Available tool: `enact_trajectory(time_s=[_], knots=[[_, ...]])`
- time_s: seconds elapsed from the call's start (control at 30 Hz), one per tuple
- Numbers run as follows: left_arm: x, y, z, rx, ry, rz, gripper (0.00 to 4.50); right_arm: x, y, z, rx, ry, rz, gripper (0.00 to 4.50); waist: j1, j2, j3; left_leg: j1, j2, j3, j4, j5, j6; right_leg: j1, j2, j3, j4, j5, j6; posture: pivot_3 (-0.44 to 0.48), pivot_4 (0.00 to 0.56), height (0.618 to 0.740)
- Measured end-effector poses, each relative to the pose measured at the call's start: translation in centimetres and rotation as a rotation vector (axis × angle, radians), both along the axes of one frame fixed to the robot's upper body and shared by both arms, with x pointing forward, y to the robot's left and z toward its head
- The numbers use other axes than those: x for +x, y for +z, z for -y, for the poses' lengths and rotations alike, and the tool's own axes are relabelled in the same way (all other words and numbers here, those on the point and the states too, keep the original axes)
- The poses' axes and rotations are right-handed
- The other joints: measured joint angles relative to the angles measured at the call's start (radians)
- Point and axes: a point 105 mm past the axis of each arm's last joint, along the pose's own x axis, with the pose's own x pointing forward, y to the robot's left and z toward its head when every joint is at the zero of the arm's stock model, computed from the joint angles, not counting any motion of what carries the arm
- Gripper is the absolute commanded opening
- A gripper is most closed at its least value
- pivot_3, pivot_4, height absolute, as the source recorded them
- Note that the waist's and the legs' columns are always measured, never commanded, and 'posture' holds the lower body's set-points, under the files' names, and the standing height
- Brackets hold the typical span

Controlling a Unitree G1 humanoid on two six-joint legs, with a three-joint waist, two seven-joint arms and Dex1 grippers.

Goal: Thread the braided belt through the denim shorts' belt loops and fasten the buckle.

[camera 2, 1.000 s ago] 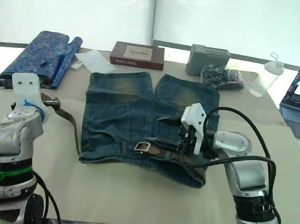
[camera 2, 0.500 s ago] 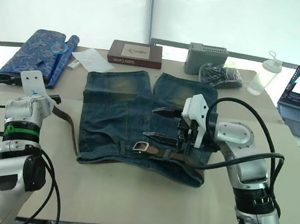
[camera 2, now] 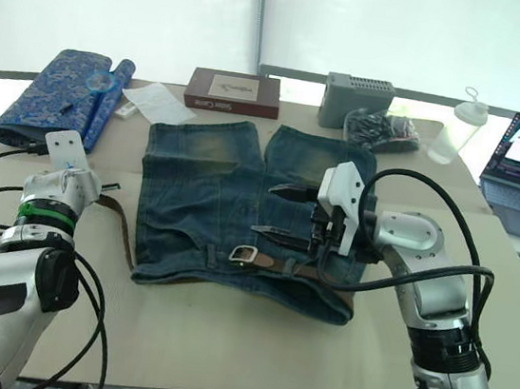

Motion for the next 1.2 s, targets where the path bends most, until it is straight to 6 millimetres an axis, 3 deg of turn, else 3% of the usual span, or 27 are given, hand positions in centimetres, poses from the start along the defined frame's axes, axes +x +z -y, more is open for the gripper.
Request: enact_trajectory(time_s=[0.13,0.3,0.43,0.5,0.63,0.73,0.83,1.0,1.2], knots=[[-1.9,0.4,0.1,0.074,-0.078,0.08,0.08,-0.4,-0.5,0.1,-0.017,-0.007,-0.016,3.78,-0.007,0.0,0.0,-0.002,0.001,0.0,0.0,-0.001,-0.001,-0.001,0.0,0.001,0.001,0.0,0.0,0.0,0.15,0.74],[-4.8,4.2,2.2,0.312,-0.367,0.24,0.08,-1.0,-1.2,0.3,-0.039,-0.025,-0.046,3.78,-0.007,0.0,0.0,-0.003,0.002,0.0,0.0,-0.001,-0.001,-0.003,-0.004,0.002,-0.002,0.0,-0.001,0.0,0.15,0.74],[-6.3,7.3,5.5,0.518,-0.661,0.305,0.08,-1.9,-2.5,0.5,-0.044,-0.026,-0.099,3.78,0.006,0.0,0.0,-0.001,0.004,0.0,0.0,-0.001,-0.002,-0.001,-0.005,0.001,-0.002,-0.001,-0.003,0.0,0.15,0.74],[-7.0,8.0,7.2,0.617,-0.812,0.305,0.08,-2.2,-3.1,0.7,-0.049,-0.039,-0.114,3.78,0.007,0.001,0.0,0.001,0.005,0.001,0.0,-0.001,-0.002,0.0,-0.004,0.001,-0.003,-0.001,-0.003,0.0,0.15,0.74],[-9.1,8.4,11.7,0.768,-1.161,0.307,0.08,-2.6,-4.6,1.2,-0.057,-0.082,-0.155,3.78,0.005,0.002,0.001,0.001,0.006,0.001,0.0,0.0,0.002,0.0,-0.003,0.001,-0.004,-0.002,-0.004,0.0,0.15,0.74],[-10.0,8.3,12.6,0.775,-1.297,0.289,0.08,-2.8,-4.9,1.5,-0.08,-0.098,-0.149,3.78,0.001,0.002,0.001,0.001,0.007,0.002,0.0,0.003,0.007,0.0,0.0,0.001,-0.003,-0.002,-0.005,0.0,0.15,0.74],[-9.9,9.0,10.8,0.673,-1.243,0.298,0.08,-2.7,-4.9,1.4,-0.08,-0.106,-0.139,3.78,-0.001,0.002,0.001,0.002,0.009,0.002,0.0,0.003,0.007,0.0,0.005,0.0,-0.002,-0.004,-0.006,0.0,0.15,0.74],[-10.4,12.0,4.9,0.53,-0.949,0.358,0.08,-2.6,-4.9,0.3,-0.044,-0.077,-0.122,3.78,-0.005,0.002,0.002,0.003,0.01,0.002,0.0,0.002,0.005,0.002,0.01,0.001,-0.002,-0.004,-0.006,0.0,0.15,0.74],[-13.8,11.0,0.0,0.581,-0.819,0.194,0.08,-1.7,-4.5,-1.3,-0.038,0.011,-0.093,3.78,-0.016,0.002,0.004,0.006,0.01,0.002,0.0,0.001,0.003,0.003,0.011,0.001,-0.002,-0.005,-0.007,0.0,0.15,0.74]])
